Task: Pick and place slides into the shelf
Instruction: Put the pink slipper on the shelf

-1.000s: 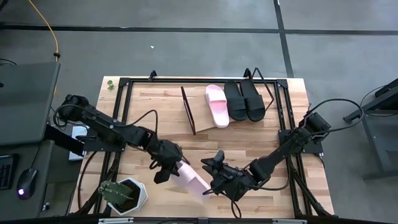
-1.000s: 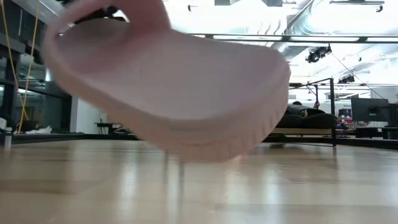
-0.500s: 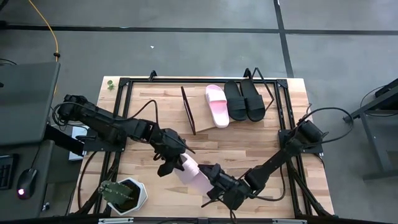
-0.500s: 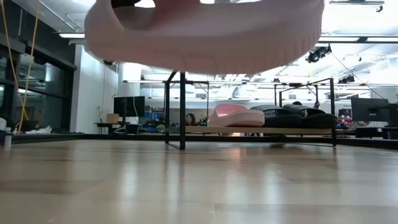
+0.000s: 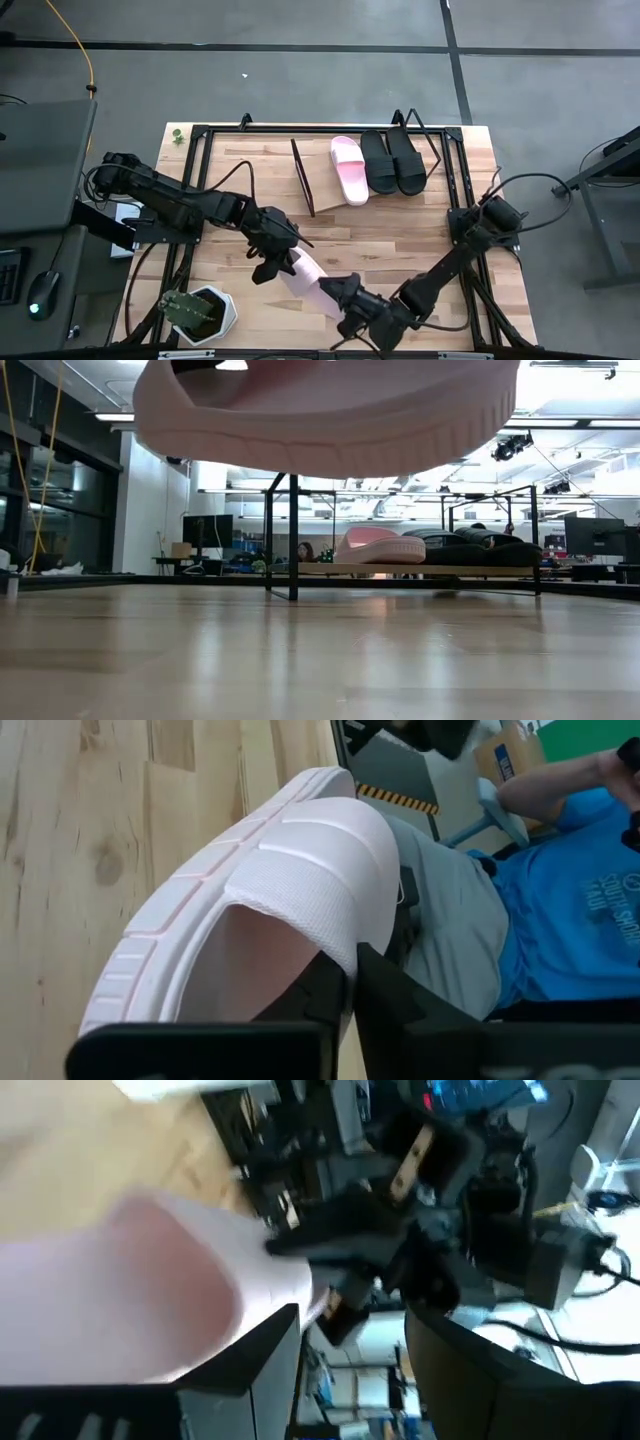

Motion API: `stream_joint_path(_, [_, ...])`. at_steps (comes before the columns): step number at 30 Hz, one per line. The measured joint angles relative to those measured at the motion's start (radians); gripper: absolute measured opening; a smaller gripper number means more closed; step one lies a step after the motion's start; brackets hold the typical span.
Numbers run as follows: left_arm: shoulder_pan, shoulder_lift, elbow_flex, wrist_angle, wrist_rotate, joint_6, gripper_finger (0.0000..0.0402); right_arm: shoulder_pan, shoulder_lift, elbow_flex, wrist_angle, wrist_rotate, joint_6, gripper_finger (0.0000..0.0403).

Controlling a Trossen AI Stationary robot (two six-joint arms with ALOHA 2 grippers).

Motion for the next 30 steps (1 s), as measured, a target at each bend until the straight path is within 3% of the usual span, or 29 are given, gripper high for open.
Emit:
stream_joint_path(22, [-0.001, -0.050, -0.001, 0.017, -0.015, -0.007, 0.0009, -0.045, 0.057, 0.005, 0.043, -0.111, -0.002, 0.0174])
stream_joint_path(30, [-0.001, -0.050, -0.001, 0.022, -0.022, -0.008, 0.0017, -0.058, 0.058, 0.005, 0.056, -0.081, -0.002, 0.0174])
